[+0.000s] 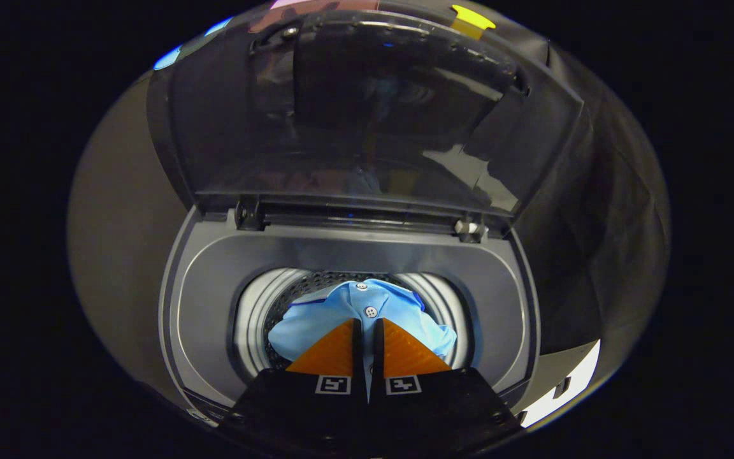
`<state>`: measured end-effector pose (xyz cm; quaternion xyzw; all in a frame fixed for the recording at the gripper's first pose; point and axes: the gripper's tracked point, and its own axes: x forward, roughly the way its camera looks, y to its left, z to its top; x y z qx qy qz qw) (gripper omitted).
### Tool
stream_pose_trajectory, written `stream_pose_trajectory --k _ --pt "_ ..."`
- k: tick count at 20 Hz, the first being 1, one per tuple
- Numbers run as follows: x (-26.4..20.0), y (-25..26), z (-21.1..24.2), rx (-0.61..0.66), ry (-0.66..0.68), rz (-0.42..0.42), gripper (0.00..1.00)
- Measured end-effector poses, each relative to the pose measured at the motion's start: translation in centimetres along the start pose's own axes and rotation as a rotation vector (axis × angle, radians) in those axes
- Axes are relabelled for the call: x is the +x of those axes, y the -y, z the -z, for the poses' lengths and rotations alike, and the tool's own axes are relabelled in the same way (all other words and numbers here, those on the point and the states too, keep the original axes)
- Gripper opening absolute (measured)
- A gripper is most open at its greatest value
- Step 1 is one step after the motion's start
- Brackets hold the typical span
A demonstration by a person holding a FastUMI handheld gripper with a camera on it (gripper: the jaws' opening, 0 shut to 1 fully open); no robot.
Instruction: Put the clothes into the washing machine and then close the washing machine lid.
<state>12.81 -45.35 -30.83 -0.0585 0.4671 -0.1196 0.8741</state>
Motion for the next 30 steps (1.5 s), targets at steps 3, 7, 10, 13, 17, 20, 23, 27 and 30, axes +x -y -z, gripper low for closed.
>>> stream_pose_trajectory --k 3,7,10,13,17,20,23,27,30 --pt "1.2 -0.6 1.6 0.011 -0.06 -0.028 0.05" --pt "2.2 -0.6 3.2 0.014 -0.118 -0.031 0.06" --pt "2.5 -0.5 3.6 0.019 -0.136 -0.026 0.06" --pt "2.8 -0.6 3.8 0.014 -0.144 -0.038 0.08" --pt "3.2 -0.9 3.8 0.012 -0.15 -0.057 0.31" --pt "2.7 -1.3 3.4 0.038 -0.146 -0.074 0.84" --pt "2.7 -1.0 3.5 0.037 -0.14 -0.076 1.0" --pt "1.5 -0.5 2.9 0.055 -0.118 -0.075 0.99" --pt "-0.5 0.4 1.1 0.071 -0.067 -0.065 0.99"
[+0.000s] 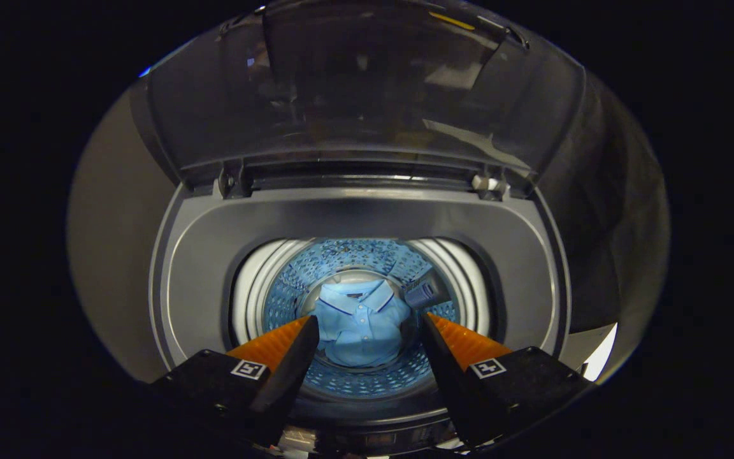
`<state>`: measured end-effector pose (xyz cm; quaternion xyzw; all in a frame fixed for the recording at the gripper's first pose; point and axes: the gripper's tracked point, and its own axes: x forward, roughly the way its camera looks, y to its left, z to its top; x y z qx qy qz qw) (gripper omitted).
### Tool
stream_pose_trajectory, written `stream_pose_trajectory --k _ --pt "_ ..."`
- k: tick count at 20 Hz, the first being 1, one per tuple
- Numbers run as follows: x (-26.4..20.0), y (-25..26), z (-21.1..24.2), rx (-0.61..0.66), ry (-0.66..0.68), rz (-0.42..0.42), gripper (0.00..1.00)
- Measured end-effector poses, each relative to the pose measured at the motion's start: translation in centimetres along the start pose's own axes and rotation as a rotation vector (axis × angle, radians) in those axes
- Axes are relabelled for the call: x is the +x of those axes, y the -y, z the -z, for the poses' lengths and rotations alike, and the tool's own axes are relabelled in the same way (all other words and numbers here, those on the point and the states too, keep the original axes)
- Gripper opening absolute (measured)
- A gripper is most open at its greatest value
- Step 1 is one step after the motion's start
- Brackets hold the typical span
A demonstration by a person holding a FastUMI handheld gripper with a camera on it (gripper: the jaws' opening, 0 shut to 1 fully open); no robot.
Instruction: Put the clothes into the washing machine and then close the washing machine lid.
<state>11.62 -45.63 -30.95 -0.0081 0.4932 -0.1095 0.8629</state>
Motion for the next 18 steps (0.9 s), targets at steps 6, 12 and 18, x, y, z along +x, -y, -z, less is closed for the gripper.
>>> stream_pose_trajectory --k 6,12,18 --pt "-5.6 1.1 -5.3 0.013 0.147 0.021 0.99" --pt "-10.9 1.9 -11.4 0.015 0.274 0.034 0.99" --pt "-15.0 2.2 -17.4 0.054 0.379 0.02 0.99"
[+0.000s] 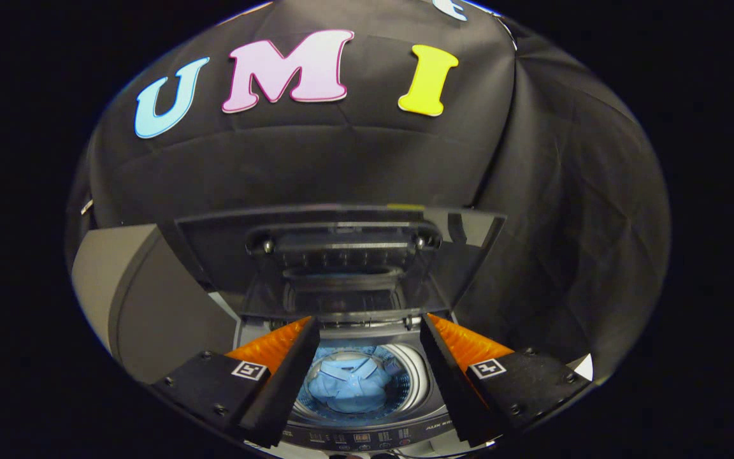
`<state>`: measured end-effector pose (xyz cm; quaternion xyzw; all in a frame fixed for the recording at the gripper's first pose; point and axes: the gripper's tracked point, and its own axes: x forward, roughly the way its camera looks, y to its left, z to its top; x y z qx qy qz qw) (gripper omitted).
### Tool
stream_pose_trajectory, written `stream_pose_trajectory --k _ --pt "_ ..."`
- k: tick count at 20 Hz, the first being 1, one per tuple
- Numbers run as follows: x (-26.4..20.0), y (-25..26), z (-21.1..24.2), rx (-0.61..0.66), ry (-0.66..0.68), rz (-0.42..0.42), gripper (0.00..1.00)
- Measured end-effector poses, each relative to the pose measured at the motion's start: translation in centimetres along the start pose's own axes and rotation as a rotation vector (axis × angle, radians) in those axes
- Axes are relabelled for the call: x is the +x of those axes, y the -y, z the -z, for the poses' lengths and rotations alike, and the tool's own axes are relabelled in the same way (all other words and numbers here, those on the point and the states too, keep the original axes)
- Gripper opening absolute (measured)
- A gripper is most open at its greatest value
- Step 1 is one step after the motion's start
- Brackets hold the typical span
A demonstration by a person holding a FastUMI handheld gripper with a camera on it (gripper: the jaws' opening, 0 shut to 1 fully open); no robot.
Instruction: Put the clothes into the washing machine and then close the washing machine lid.
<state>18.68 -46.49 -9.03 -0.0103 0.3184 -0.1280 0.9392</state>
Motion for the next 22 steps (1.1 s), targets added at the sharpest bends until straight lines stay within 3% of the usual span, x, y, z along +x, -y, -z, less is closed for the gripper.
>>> stream_pose_trajectory --k 10,15,22 --pt "0.4 0.2 -8.8 0.042 0.121 -0.011 0.99" --pt "3.7 -0.8 -12.0 0.059 0.099 -0.046 0.99" --pt "7.1 -1.2 -9.5 0.01 -0.014 -0.044 0.99"
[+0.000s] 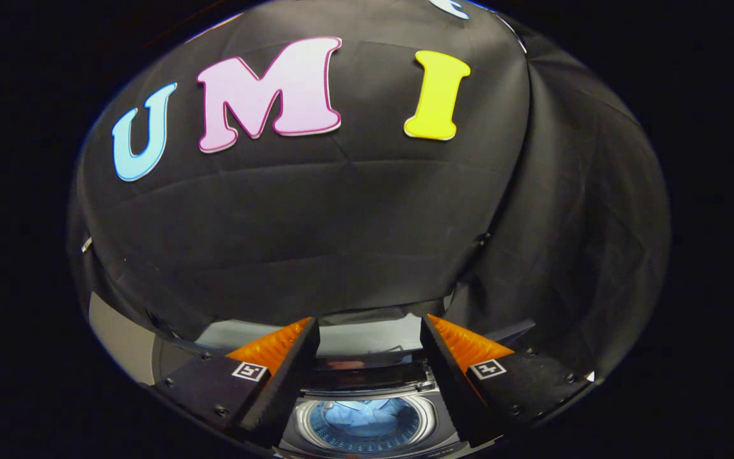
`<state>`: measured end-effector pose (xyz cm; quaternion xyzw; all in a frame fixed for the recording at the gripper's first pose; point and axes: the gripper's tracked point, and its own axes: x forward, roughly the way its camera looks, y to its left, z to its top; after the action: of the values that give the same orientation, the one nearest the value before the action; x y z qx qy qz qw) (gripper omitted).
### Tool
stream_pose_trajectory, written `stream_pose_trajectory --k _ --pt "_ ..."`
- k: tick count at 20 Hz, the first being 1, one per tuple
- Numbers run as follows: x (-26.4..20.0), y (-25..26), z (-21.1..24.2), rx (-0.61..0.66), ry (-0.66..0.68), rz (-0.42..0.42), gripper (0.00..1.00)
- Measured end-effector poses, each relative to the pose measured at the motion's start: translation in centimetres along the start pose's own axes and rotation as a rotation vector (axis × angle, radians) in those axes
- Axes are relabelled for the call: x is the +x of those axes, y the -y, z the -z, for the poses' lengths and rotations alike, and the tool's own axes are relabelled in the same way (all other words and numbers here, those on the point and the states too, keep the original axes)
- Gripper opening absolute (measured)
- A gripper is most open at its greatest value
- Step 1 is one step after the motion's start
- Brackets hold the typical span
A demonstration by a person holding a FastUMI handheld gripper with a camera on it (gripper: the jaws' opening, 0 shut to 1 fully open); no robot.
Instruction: Put the clothes into the washing machine and then close the washing machine lid.
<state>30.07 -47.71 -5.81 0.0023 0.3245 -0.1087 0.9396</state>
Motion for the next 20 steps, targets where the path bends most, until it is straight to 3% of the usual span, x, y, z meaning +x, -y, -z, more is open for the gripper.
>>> stream_pose_trajectory --k 20 --pt "-4.4 0.9 3.0 -0.002 0.039 0.044 1.0"
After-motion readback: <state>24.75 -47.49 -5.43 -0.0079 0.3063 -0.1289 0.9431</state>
